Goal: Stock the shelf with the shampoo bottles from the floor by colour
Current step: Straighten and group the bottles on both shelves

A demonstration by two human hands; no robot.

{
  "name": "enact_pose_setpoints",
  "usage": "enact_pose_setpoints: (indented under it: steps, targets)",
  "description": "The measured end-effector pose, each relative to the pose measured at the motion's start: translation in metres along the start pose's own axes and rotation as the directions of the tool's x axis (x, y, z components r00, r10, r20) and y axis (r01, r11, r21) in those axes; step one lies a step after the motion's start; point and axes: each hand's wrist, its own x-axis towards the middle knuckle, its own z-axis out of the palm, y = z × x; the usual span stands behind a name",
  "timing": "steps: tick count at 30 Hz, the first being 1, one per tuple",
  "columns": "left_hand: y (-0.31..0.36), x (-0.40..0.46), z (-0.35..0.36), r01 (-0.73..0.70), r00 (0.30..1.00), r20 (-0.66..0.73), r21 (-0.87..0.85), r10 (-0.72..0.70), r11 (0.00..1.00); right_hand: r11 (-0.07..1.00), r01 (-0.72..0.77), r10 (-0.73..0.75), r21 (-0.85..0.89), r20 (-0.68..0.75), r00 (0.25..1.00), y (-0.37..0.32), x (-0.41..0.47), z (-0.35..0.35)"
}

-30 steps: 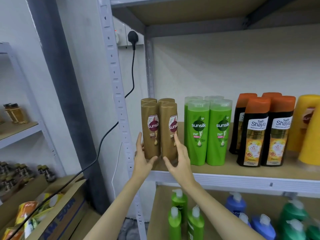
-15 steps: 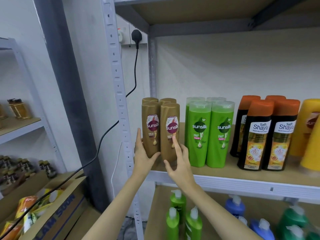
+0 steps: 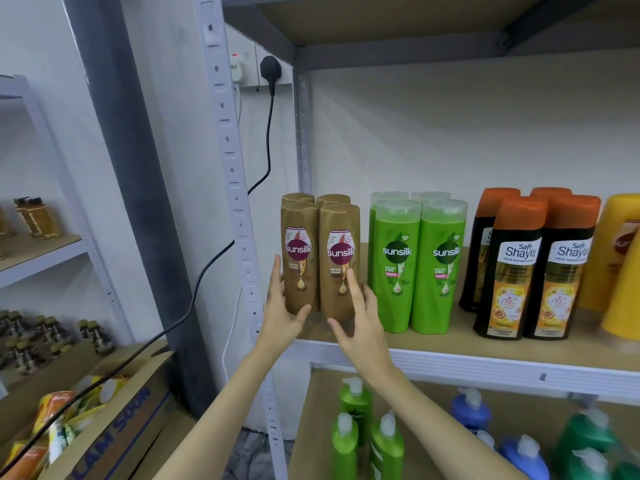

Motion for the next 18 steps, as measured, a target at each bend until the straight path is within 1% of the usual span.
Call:
enact_pose_setpoints:
  steps: [3,6,12,15,18]
  targets:
    - [-0.0018,-0.0005,0.0029,-0.005,0.999,-0.04,0.073,0.008,0.997,1.0,0.017,-0.017,-0.013,0.028,0.999,0.0021,0.0028,-0.002]
    - [-0.0011,0.0,0.0066,-0.002,0.998,-0.066,0.165,0.013,0.986,0.999,0.012,-0.012,-0.041,0.009,1.0,0.0023,0.0034,-0.0003]
    - [-0.0064,0.0008,0.0017,0.019,1.0,-0.023,0.11,-0.016,0.994,0.994,-0.008,0.004,-0.113,-0.033,0.999,-0.0008,0.002,0.0041]
    - [-0.008,-0.0002,-0.0013,0.002,1.0,0.017,0.124,-0.004,0.992,0.993,-0.02,0.016,-0.119,-0.033,0.999,-0.0002,0.0029,0.0044]
    - [-0.0075,-0.0015,-0.0005,0.007,1.0,0.028,0.127,-0.011,0.992,0.992,-0.012,0.007,-0.123,-0.042,0.999,-0.0012,0.005,0.006]
